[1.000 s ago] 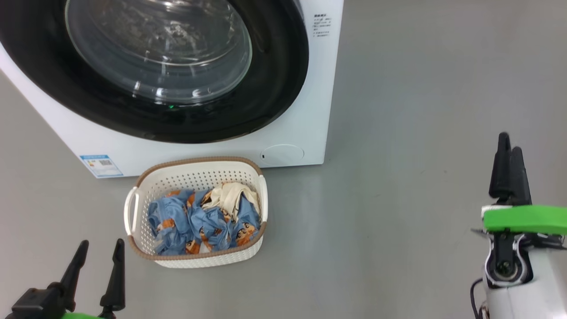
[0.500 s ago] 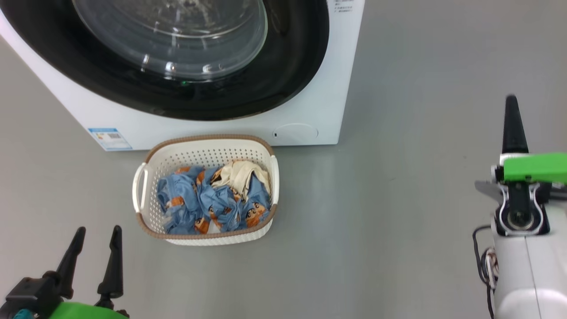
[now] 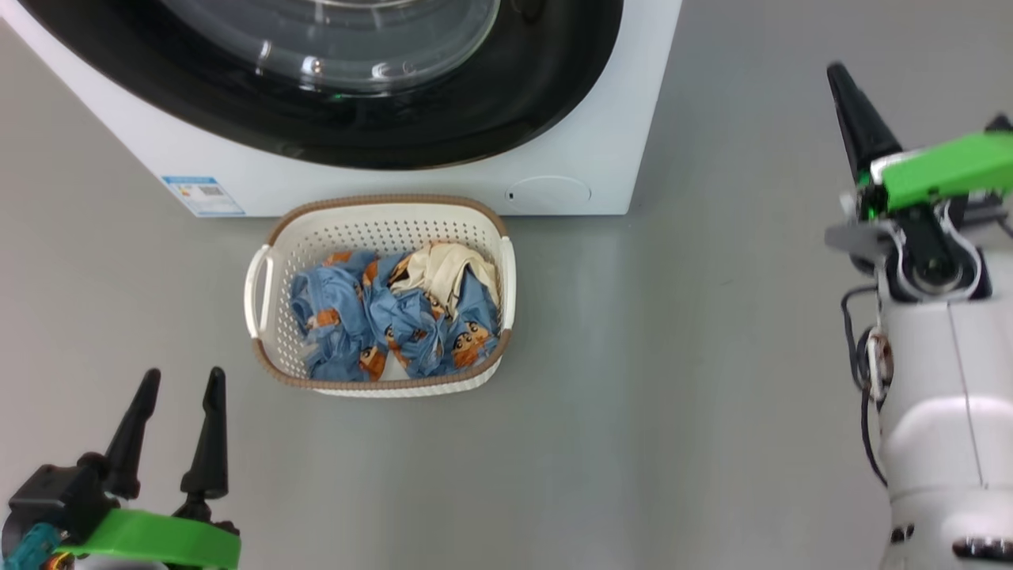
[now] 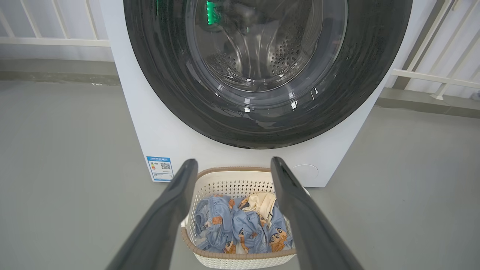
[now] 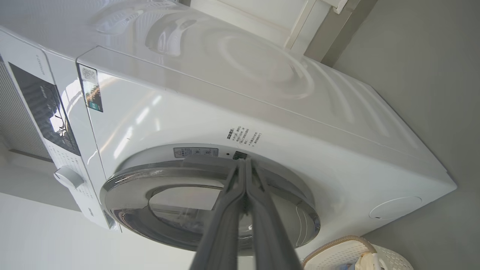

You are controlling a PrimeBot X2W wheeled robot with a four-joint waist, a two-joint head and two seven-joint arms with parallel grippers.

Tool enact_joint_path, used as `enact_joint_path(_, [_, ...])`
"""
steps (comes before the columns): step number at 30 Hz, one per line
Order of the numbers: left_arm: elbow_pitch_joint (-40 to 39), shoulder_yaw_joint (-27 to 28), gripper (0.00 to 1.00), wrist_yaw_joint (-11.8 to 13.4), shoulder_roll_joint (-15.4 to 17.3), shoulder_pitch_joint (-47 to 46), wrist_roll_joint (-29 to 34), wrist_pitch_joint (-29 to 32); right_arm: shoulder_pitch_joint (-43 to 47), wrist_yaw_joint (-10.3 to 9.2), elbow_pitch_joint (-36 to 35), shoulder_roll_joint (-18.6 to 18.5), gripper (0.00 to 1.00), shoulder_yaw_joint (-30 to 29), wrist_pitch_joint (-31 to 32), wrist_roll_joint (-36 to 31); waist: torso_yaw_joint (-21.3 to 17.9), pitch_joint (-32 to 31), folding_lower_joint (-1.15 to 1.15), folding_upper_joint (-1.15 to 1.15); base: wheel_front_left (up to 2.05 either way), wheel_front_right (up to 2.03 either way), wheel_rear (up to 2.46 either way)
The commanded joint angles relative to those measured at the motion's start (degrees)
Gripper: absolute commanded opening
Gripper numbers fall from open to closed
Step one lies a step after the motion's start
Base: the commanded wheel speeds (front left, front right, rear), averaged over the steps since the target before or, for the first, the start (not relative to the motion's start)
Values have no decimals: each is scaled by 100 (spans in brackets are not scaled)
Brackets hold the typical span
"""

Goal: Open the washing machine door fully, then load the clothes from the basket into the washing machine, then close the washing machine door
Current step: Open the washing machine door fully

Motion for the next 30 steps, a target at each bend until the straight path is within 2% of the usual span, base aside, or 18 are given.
enact_joint_path(1, [-178,170,100,-18,158,-223,-47,-51,-416,-5,-27,45,0,69,186,53,76,128,0,0,0,0,0])
enact_joint_path(15, [-402,-93,100,-18,174,-677,-157,-51,-2272,-5,1057,45,0,-130,896,5,345,753,0,0,0,0,0])
enact_joint_path(30, [-477,-397,100,-18,88,-1057,-352,-51,-3875,-5,2310,45,0,-92,511,-579,695,1320,0,0,0,0,0])
